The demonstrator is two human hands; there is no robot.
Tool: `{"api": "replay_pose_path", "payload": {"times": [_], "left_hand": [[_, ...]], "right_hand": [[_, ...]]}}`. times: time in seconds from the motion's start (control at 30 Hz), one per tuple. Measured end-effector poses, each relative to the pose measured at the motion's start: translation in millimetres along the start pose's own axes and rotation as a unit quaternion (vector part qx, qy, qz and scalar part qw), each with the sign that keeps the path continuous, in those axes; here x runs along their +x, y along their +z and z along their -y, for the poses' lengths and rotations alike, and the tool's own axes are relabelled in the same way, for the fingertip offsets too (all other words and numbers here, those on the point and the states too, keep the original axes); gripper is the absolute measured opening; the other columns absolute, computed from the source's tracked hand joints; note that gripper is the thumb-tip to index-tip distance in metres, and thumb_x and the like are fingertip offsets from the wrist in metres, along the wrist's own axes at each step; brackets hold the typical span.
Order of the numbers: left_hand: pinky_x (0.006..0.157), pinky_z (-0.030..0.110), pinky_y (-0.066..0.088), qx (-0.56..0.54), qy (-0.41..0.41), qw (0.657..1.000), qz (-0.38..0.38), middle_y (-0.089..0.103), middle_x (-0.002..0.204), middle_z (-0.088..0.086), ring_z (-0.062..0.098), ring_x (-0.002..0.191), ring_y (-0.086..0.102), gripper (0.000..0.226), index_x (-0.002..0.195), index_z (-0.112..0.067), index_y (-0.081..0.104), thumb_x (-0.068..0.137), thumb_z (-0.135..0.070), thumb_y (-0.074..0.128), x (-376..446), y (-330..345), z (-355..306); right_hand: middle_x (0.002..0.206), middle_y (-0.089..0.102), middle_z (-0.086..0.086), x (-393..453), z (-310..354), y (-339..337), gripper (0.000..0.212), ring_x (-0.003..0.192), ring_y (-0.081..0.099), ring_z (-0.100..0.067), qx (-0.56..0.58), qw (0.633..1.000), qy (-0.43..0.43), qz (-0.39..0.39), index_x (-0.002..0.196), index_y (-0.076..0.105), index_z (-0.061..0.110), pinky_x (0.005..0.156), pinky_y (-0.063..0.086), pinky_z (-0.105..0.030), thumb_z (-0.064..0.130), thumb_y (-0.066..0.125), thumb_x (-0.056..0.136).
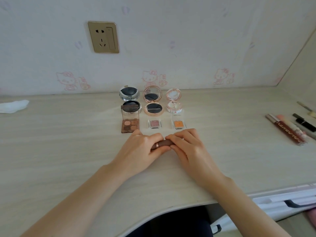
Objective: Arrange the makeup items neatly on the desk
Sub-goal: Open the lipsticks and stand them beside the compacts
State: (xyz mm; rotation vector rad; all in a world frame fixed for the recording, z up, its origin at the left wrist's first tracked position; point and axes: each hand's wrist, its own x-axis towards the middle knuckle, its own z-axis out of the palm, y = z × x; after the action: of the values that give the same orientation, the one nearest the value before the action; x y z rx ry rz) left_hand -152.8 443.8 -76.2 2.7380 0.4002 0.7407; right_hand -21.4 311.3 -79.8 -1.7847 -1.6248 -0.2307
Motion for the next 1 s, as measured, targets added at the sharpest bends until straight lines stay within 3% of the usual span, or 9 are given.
{"api": "replay_pose_path", "payload": {"times": [0.13, 0.23, 0.37, 0.5, 0.57, 0.73, 0.87, 1.0], "left_hand": [[0.072, 0.040, 0.045, 0.138, 0.029, 0.990, -0.022, 0.059, 0.063, -0.006, 0.020, 0.063, 0.056, 0.041, 0.082, -0.015, 0.063, 0.094, -0.047, 0.041, -1, -1, -7], [0.072, 0.041, 0.047, 0.183, 0.030, 0.983, -0.017, 0.062, 0.068, -0.002, 0.023, 0.067, 0.058, 0.040, 0.082, -0.012, 0.061, 0.096, -0.040, 0.037, 0, 1, -13], [0.067, 0.038, 0.047, 0.136, 0.040, 0.990, -0.013, 0.061, 0.060, -0.001, 0.025, 0.061, 0.056, 0.039, 0.088, -0.011, 0.058, 0.096, -0.042, 0.035, 2, 2, -14], [0.065, 0.038, 0.050, 0.091, 0.041, 0.995, -0.030, 0.041, 0.052, -0.004, 0.021, 0.052, 0.049, 0.034, 0.086, -0.013, 0.057, 0.093, -0.045, 0.044, 3, -3, -8], [0.066, 0.039, 0.050, 0.084, 0.042, 0.995, -0.032, 0.033, 0.058, -0.009, 0.020, 0.055, 0.050, 0.033, 0.085, -0.013, 0.056, 0.091, -0.045, 0.051, 2, -4, -7], [0.081, 0.033, 0.041, 0.067, 0.008, 0.997, -0.036, 0.040, 0.078, -0.014, 0.013, 0.078, 0.050, 0.044, 0.097, -0.013, 0.055, 0.085, -0.054, 0.050, -2, -2, -5], [0.081, 0.030, 0.031, 0.011, -0.029, 0.999, -0.020, 0.053, 0.085, -0.006, 0.006, 0.080, 0.035, 0.026, 0.103, -0.016, 0.046, 0.092, -0.038, 0.039, -5, -2, -7], [0.076, 0.020, 0.031, -0.048, -0.027, 0.998, -0.001, 0.049, 0.089, -0.007, 0.006, 0.080, 0.034, 0.010, 0.102, -0.016, 0.046, 0.093, -0.015, 0.043, -5, -2, -10]], "right_hand": [[0.101, 0.062, -0.008, 0, 2, 0, 0.022, 0.097, 0.054, -0.025, 0.013, 1.000, 0.000, -0.014, 0.112, 0.068, 0.004, 0.081, 0.047, -0.031, 0.006, 0.058, 0.093], [0.104, 0.060, -0.010, 0, 3, 2, 0.022, 0.093, 0.060, -0.023, 0.042, 0.999, 0.015, -0.025, 0.111, 0.067, 0.002, 0.078, 0.050, -0.035, 0.004, 0.057, 0.092], [0.107, 0.058, -0.007, -1, 2, 2, 0.023, 0.092, 0.059, -0.014, 0.080, 0.996, 0.006, -0.036, 0.112, 0.066, 0.004, 0.080, 0.048, -0.026, 0.003, 0.054, 0.094], [0.108, 0.057, -0.004, -1, -1, 3, 0.024, 0.097, 0.057, -0.007, 0.103, 0.994, 0.012, -0.047, 0.115, 0.065, 0.006, 0.085, 0.046, -0.020, 0.005, 0.054, 0.094], [0.106, 0.057, -0.002, -1, -4, 4, 0.024, 0.096, 0.057, -0.005, 0.109, 0.993, 0.006, -0.055, 0.113, 0.066, 0.007, 0.083, 0.046, -0.018, 0.002, 0.059, 0.091], [0.105, 0.059, 0.005, -1, -9, 4, 0.032, 0.093, 0.060, -0.006, 0.141, 0.987, 0.036, -0.072, 0.111, 0.065, 0.015, 0.077, 0.051, -0.022, 0.001, 0.068, 0.083], [0.096, 0.064, 0.014, 1, -8, 0, 0.031, 0.095, 0.063, -0.011, 0.257, 0.954, 0.132, -0.076, 0.102, 0.063, 0.028, 0.078, 0.053, -0.025, 0.005, 0.070, 0.082], [0.097, 0.071, 0.005, 0, -8, -5, 0.021, 0.101, 0.065, -0.016, 0.393, 0.903, 0.169, -0.045, 0.102, 0.063, 0.021, 0.083, 0.052, -0.028, 0.006, 0.064, 0.087]]}}
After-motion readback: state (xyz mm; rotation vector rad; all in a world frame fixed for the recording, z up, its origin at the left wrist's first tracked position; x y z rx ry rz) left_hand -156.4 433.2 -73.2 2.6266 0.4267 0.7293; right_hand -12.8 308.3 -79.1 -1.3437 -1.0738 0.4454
